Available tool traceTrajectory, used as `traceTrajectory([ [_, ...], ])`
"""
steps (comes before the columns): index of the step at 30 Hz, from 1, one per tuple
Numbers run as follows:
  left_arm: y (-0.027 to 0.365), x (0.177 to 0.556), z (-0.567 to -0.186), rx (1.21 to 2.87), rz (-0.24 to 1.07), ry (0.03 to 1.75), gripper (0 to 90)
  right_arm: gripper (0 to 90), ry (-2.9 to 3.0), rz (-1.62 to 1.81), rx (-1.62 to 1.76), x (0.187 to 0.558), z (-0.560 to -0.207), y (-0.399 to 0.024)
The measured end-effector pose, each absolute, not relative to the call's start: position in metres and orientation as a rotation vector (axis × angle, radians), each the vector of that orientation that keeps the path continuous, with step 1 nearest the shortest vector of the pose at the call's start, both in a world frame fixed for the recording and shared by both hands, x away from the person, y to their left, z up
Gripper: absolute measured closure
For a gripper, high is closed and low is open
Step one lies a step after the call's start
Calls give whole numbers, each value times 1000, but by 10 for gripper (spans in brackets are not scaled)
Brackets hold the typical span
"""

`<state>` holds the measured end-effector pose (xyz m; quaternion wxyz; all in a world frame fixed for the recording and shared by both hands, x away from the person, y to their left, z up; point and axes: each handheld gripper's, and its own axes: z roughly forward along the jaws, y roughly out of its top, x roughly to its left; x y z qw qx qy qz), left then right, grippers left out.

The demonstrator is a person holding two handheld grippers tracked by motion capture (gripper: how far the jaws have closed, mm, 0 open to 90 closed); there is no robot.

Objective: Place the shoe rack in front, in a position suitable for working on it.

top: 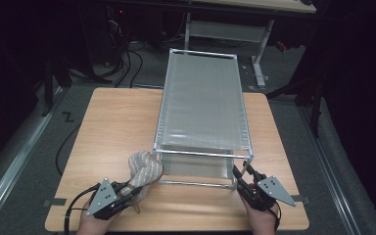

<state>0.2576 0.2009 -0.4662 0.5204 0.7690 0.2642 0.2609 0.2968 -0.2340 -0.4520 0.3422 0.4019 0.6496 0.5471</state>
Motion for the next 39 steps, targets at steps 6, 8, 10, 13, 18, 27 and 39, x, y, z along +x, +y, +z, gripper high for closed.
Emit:
traceTrajectory([
  [6, 187, 266, -484, 2000, 604, 665, 724, 566, 1687, 1422, 1050, 297, -452, -235],
  [8, 184, 267, -487, 2045, 600, 670, 724, 566, 1688, 1425, 1052, 297, -452, -235],
  [10, 181, 269, -492, 2091, 586, 685, 723, 566, 1687, 1425, 1053, 297, -452, -235],
  [13, 178, 271, -498, 2138, 573, 704, 723, 566, 1687, 1426, 1055, 297, -452, -235],
  [18, 179, 273, -498, 2137, 543, 733, 722, 567, 1687, 1428, 1056, 297, -452, -235],
  [27, 182, 269, -486, 2009, 533, 749, 717, 569, 1684, 1425, 1056, 297, -452, -235],
  [39, 194, 252, -445, 1759, 667, 702, 715, 573, 1686, 1425, 1055, 297, -452, -234],
])
